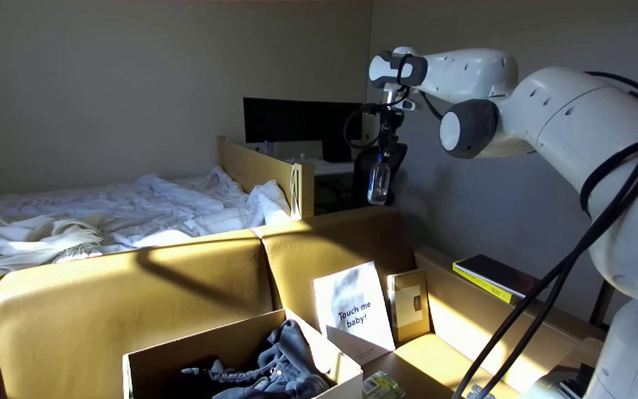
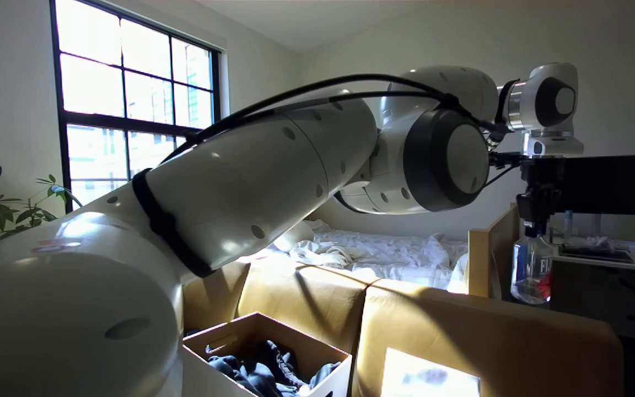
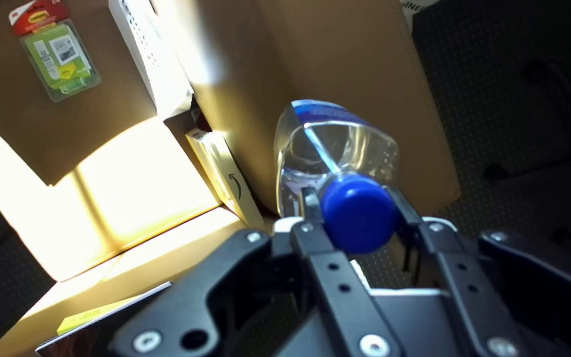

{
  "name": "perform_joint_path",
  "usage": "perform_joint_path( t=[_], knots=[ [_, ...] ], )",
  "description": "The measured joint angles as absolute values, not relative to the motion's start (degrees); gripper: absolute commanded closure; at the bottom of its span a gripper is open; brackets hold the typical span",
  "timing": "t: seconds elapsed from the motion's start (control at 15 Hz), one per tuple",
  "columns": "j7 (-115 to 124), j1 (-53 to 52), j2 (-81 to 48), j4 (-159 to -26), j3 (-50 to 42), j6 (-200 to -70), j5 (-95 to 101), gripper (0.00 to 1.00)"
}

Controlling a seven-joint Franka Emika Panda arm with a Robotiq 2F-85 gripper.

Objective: Remove the bottle out of the box

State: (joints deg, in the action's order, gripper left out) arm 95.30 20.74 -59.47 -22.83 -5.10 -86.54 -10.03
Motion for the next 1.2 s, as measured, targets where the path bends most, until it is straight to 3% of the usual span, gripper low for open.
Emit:
perform_joint_path(
  t=[1.2],
  knots=[
    [104.61, 21.01, -61.37, -22.99, -4.16, -87.15, -11.19, 0.89]
  ],
)
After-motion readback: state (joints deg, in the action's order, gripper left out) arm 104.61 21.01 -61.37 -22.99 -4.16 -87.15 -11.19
